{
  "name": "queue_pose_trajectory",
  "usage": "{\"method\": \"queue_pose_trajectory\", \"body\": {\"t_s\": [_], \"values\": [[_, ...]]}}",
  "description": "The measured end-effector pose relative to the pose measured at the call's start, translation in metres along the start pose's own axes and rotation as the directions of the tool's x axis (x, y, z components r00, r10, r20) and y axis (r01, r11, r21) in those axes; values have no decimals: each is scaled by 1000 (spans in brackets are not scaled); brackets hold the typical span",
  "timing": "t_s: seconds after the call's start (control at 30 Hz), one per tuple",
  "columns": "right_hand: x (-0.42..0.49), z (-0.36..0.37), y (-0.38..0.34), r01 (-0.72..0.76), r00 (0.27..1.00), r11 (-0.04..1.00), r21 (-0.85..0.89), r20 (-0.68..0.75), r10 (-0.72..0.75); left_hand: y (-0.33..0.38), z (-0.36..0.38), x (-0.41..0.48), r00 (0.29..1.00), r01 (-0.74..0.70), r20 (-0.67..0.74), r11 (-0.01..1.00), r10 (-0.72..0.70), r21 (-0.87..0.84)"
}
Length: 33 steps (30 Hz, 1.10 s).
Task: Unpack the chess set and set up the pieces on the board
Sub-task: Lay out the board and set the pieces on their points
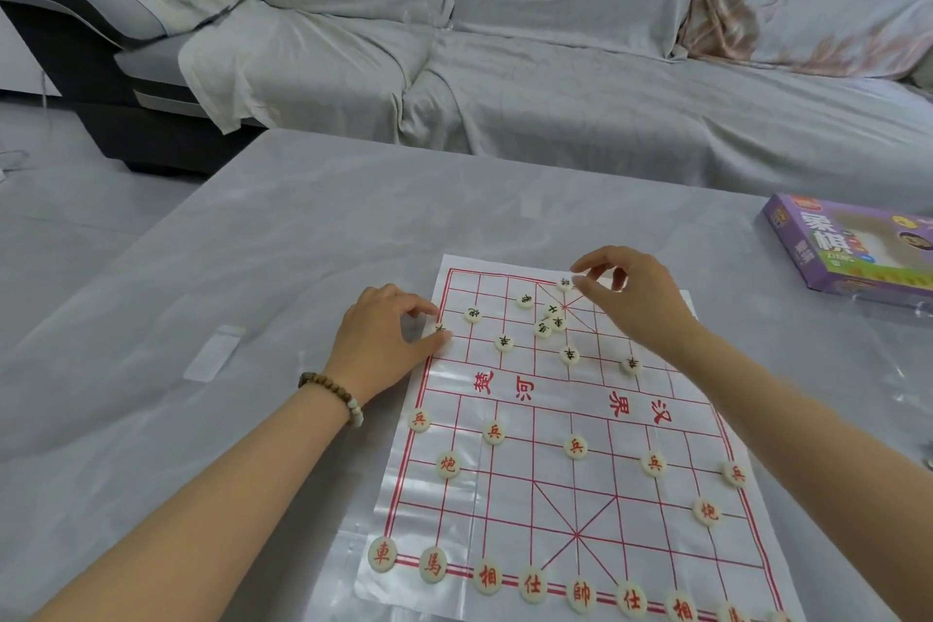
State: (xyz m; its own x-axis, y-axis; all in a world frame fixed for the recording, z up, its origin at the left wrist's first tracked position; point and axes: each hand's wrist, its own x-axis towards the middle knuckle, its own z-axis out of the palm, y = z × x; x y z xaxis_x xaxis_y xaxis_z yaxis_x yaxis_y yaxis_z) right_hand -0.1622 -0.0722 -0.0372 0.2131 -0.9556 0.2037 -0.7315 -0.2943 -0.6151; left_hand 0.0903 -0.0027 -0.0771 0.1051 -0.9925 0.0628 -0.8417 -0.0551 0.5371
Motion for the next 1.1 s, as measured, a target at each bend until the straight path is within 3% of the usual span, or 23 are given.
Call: {"method": "queue_pose_trajectory", "body": {"t_s": [0.2,0.4,0.53,0.8,1.1], "values": [[5,-18,21,-30,990,997,-65,135,39,36,5,25,989,-147,-24,988,146,-48],[3,-3,27,18,952,992,-121,305,20,62,26,57,947,-221,251,974,202,52],[7,6,28,38,949,997,-71,316,-14,65,33,71,936,-227,296,970,192,90],[14,0,40,35,982,999,22,186,-38,62,41,78,939,-278,219,960,265,32],[10,11,36,102,932,992,-76,355,-68,57,43,77,952,-233,193,972,236,-42]]}}
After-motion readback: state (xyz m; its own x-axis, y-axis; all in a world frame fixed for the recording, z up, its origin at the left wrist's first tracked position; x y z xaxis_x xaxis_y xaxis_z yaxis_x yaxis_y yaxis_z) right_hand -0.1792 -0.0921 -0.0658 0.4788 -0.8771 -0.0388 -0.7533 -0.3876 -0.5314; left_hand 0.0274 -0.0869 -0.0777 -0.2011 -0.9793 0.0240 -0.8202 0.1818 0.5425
